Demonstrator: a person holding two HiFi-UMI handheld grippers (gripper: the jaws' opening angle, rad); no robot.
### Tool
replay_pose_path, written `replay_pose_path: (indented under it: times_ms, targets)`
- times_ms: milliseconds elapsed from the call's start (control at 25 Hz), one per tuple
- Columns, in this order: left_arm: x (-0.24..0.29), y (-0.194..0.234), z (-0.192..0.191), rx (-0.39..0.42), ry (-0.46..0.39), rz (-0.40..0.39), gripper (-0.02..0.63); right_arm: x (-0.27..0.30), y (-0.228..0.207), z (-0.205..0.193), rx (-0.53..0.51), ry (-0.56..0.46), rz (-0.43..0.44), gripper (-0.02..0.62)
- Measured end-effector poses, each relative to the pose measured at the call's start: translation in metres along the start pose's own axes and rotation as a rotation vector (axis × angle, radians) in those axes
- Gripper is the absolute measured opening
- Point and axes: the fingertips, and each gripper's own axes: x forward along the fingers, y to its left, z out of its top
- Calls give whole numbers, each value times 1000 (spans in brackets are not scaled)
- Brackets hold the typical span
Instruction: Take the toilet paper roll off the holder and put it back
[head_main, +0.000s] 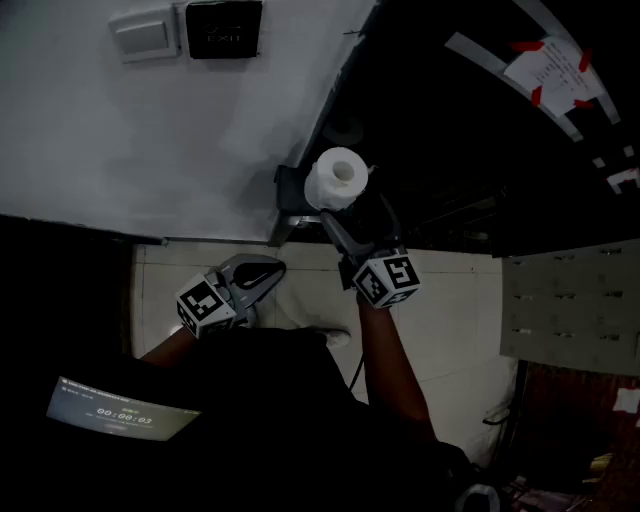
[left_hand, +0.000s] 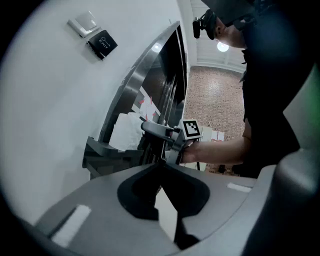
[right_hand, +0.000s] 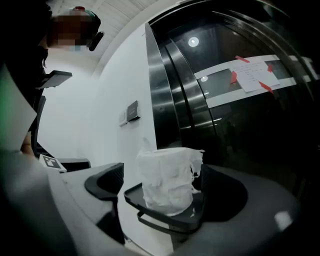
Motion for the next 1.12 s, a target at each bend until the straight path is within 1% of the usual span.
replay_pose_path:
  times_ms: [40,120,280,560,640,680,760,960,1120]
  targets:
    - [-1,0,1,-1,0,0,3,6,0,3,-7,6,-1,483]
    - [-2,1,2,-3,0,0,3,18,0,8,-23,20,1,495]
    - [-3,1,6,-16,1,4,3,38,2,10,-51,56,8,495]
    - [-4,7,4,-17,-2,18,3,57,-3,-6,-115,135,-31,495]
    - [-4,10,3,-15,-4,21,3,61,-4,-6,-133,141,-50,487]
    - [-5,11,3,-17,-3,21,3,62,-4,-6,-136,141,-55,468]
    - [-5,11,5,-25,0,20,3,63,-4,-5,-137,141,-54,460]
    - [-1,13,4,-28,4,20,3,61,-2,-3,-141,140,-47,457]
    - [2,15,2,-23,6,16,3,54,-4,7,-139,119,-49,457]
